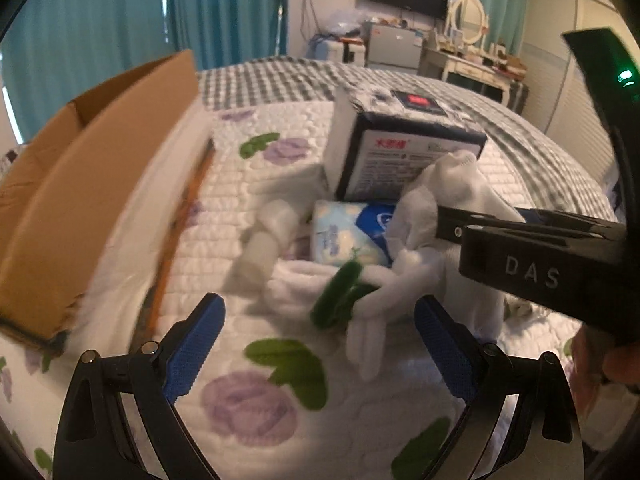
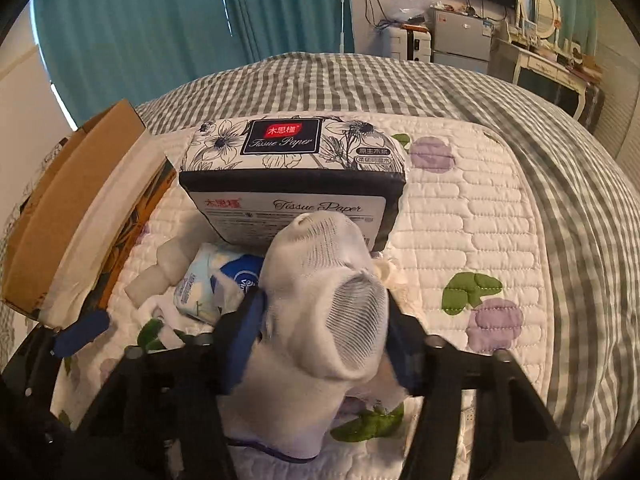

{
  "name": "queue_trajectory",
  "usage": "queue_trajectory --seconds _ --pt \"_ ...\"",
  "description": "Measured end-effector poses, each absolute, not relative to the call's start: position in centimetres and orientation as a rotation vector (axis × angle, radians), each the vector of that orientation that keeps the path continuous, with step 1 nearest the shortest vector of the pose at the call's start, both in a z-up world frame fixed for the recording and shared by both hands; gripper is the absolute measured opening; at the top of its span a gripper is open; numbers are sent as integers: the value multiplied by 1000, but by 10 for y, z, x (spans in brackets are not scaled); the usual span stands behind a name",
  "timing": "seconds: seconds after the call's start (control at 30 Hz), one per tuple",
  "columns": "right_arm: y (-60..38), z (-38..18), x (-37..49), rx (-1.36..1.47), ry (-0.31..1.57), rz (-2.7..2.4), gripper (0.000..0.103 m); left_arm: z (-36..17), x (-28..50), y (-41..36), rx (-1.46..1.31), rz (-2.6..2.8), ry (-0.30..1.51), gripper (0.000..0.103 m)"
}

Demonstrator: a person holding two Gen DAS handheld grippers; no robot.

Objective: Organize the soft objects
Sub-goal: 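Grasp a white sock with the right gripper while the left grasps a green-banded white glove, then carry the sock with the right gripper into the box while the left drops the glove in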

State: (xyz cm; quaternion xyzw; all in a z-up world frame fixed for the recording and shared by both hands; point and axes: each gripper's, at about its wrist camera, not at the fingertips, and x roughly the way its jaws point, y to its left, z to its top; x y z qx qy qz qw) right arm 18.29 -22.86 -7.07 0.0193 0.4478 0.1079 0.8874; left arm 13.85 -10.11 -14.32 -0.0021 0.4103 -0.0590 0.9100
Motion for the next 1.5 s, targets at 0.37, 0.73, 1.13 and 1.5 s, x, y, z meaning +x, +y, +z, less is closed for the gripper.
queue_trajectory --seconds 0.37,0.73,1.13,1.5 --pt "-270 -40 156 161 833 186 47 -148 155 -99 -36 -215 859 72" --pt "-255 -15 116 125 802 204 47 -130 126 -80 -40 -245 852 34" --pt "-246 44 64 81 731 208 47 -55 82 -56 -71 -266 699 31" --pt "-169 128 55 0 600 337 47 21 82 15 -9 -197 565 31"
